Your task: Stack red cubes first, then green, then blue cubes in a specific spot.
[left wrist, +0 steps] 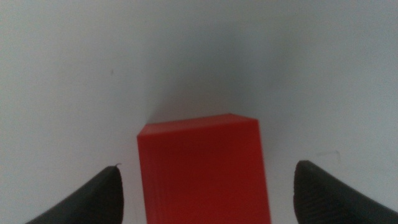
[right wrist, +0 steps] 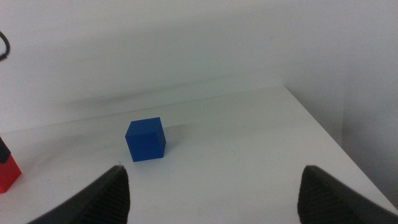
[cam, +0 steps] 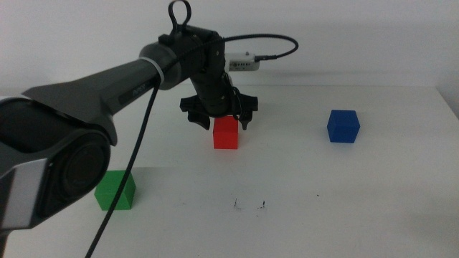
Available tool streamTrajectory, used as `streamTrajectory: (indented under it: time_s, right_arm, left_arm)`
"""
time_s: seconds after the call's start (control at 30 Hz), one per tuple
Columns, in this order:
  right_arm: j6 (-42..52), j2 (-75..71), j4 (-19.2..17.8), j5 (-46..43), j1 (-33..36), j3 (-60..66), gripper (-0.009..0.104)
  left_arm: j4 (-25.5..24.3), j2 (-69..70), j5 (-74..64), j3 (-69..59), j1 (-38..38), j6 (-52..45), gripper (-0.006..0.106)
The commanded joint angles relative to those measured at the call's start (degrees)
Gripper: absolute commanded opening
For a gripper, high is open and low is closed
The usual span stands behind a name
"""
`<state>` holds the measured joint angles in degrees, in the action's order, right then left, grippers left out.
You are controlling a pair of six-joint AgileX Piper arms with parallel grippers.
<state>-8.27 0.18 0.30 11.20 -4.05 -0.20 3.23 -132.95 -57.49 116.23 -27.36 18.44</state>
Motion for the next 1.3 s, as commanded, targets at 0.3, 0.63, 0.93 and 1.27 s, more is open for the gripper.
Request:
streamTrajectory:
  time_s: [0.3, 0.63, 0.93, 1.27]
  right_arm:
    - [0.3, -0.2, -0.3, -0.7, -0.4, 0.2, 0.093]
    - [0.3, -0.2, -0.3, -0.7, -0.4, 0.2, 0.093]
    - [0.3, -0.2, -0.3, -0.7, -0.4, 0.2, 0.093]
    - [0.3, -0.2, -0.3, -0.7, -0.4, 0.2, 0.093]
  left_arm:
    - [-1.7, -1.9, 3.9, 0.6, -0.1, 2.6, 0.041]
    - [-5.3, 12.5, 4.6, -11.6, -3.5, 10.0, -0.001]
    - [-17.4, 27.7, 14.8, -36.8, -15.9, 36.3, 0.002]
    - [-13.8, 20.1, 18.6, -36.8, -16.5, 37.1, 0.008]
